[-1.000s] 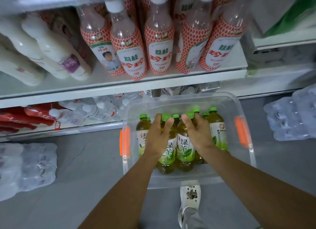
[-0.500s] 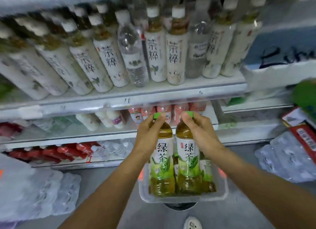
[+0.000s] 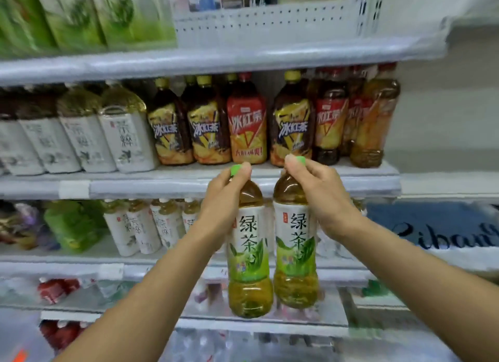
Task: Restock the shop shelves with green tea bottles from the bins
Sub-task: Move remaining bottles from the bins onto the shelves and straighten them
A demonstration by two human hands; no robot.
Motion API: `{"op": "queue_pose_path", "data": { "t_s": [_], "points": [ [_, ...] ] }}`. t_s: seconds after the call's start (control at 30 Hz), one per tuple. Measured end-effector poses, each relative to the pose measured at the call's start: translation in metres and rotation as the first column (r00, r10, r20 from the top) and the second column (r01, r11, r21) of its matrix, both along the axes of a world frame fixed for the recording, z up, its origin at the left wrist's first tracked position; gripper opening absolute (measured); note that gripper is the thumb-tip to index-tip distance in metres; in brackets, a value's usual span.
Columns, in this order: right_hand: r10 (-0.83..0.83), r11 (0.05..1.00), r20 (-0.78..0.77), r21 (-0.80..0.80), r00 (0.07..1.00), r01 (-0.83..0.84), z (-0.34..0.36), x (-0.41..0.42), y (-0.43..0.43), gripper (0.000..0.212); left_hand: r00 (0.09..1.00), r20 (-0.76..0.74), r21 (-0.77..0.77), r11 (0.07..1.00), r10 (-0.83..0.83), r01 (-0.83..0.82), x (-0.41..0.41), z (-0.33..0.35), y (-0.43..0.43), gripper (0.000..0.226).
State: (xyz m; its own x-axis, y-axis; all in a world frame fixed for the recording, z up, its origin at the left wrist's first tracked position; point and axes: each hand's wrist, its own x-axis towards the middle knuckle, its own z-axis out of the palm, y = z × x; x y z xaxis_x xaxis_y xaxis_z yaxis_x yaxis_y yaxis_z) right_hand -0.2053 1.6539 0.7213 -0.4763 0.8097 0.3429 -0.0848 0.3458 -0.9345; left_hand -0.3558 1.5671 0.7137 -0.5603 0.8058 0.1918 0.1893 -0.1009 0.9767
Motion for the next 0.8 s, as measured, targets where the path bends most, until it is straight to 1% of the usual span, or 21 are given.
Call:
{"op": "queue_pose_path", "data": {
  "t_s": [0.03, 0.07, 0.1, 0.17, 0.27, 0.4, 0.5, 0.53, 0.63, 0.73, 0.8],
  "points": [
    [0.012, 1.000, -0.014, 0.029, 1.000, -0.012, 0.017, -0.004, 0.001, 0.044, 1.000, -0.013, 0.021, 1.000, 0.004, -0.003, -0.004, 0.017, 0.001, 0.043],
    [0.025, 0.998, -0.027, 0.057, 0.999, -0.023, 0.033, -0.008, 0.002, 0.045, 1.000, -0.024, 0.057, 0.998, -0.005, 0.006, -0.008, 0.033, 0.002, 0.052],
    [0.040, 0.996, -0.042, 0.087, 0.998, -0.037, 0.049, -0.011, 0.003, 0.045, 0.999, -0.035, 0.091, 0.996, -0.007, 0.010, -0.014, 0.050, 0.003, 0.053],
    [0.071, 0.988, -0.078, 0.142, 0.994, -0.059, 0.082, -0.019, 0.005, 0.043, 0.997, -0.075, 0.136, 0.991, 0.012, -0.001, -0.026, 0.082, 0.005, 0.049],
    [0.070, 0.982, -0.116, 0.184, 0.991, -0.048, 0.135, -0.033, 0.008, 0.054, 0.991, -0.130, 0.198, 0.980, 0.030, -0.003, -0.046, 0.126, 0.009, 0.028],
    [0.057, 0.977, -0.187, 0.213, 0.981, -0.016, 0.202, -0.058, 0.012, 0.040, 0.981, -0.180, 0.283, 0.959, 0.073, -0.019, -0.074, 0.177, 0.017, 0.029],
    [0.090, 0.960, -0.214, 0.277, 0.973, -0.028, 0.248, -0.080, 0.017, 0.044, 0.975, -0.200, 0.304, 0.952, 0.097, -0.033, -0.098, 0.210, 0.021, 0.028],
    [0.082, 0.955, -0.226, 0.298, 0.971, -0.011, 0.264, -0.088, 0.018, 0.044, 0.975, -0.201, 0.310, 0.950, 0.094, -0.028, -0.107, 0.218, 0.022, 0.029],
    [-0.008, 0.939, -0.284, 0.327, 0.959, 0.104, 0.308, -0.111, 0.023, 0.034, 0.977, -0.203, 0.320, 0.947, 0.066, 0.002, -0.128, 0.242, 0.026, 0.031],
    [-0.099, 0.905, -0.334, 0.361, 0.937, 0.224, 0.342, -0.135, 0.032, 0.039, 0.984, -0.169, 0.340, 0.940, 0.058, 0.003, -0.146, 0.261, 0.035, 0.027],
    [-0.124, 0.883, -0.361, 0.385, 0.924, 0.269, 0.355, -0.152, 0.039, 0.042, 0.991, -0.131, 0.322, 0.946, 0.013, 0.030, -0.153, 0.271, 0.040, 0.027]
  ]
}}
